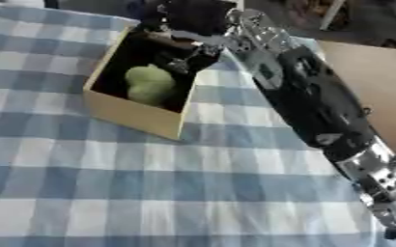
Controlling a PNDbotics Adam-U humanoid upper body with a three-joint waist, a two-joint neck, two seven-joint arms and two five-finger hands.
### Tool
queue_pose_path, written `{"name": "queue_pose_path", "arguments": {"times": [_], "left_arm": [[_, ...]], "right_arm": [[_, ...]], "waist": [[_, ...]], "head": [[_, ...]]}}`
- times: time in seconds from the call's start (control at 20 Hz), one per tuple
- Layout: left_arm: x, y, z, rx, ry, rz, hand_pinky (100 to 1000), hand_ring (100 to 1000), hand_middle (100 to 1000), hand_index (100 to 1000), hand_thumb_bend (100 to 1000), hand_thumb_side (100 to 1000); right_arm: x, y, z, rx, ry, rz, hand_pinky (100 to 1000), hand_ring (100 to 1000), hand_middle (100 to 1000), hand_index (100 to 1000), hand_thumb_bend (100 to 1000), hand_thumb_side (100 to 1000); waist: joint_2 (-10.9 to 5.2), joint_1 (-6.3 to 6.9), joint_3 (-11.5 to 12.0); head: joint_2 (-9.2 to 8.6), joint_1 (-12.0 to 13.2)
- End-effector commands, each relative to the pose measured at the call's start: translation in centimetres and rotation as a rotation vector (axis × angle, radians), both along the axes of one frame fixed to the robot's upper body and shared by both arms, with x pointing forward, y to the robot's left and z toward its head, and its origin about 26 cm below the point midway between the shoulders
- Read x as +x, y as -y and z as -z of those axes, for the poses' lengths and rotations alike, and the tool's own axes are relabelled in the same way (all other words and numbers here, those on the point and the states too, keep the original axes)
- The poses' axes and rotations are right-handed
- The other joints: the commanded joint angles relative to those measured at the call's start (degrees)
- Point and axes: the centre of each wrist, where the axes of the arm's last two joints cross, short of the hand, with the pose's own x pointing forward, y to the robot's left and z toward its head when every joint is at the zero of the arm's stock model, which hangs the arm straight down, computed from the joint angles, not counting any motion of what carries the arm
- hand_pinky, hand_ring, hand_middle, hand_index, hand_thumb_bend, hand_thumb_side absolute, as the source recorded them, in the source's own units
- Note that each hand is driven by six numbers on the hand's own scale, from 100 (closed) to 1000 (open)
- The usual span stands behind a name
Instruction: Pick up objects on the table and place them in the box.
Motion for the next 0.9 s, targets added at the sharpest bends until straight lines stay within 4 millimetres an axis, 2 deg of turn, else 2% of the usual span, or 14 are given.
{"name": "queue_pose_path", "arguments": {"times": [0.05, 0.4, 0.55, 0.9], "left_arm": [[-0.3, -0.2, -0.4, -0.001, 0.019, -0.007, 410, 745, 789, 609, 100, 731], [-0.3, -0.8, -0.1, -0.005, 0.008, -0.039, 410, 746, 788, 609, 100, 730], [-0.3, -1.0, 0.0, -0.004, 0.004, -0.052, 410, 747, 788, 609, 100, 730], [-0.3, -1.4, 0.2, -0.001, -0.003, -0.077, 407, 748, 789, 609, 100, 730]], "right_arm": [[-2.5, 0.6, -3.3, 0.132, 0.081, -0.039, 764, 699, 565, 787, 100, 100], [-8.3, 0.2, -5.6, 0.392, 0.168, -0.16, 736, 667, 530, 751, 100, 100], [-9.1, 1.3, -5.5, 0.438, 0.194, -0.17, 744, 662, 526, 746, 100, 100], [-9.9, 4.2, -3.6, 0.529, 0.209, -0.228, 738, 650, 516, 737, 100, 100]], "waist": [[-1.5, 0.78, -0.46], [-2.03, 1.32, -2.17], [-2.21, 1.66, -2.98], [-2.03, 2.5, -4.85]], "head": [[-0.12, 0.59], [0.38, 2.46], [0.58, 3.42], [0.79, 5.24]]}}
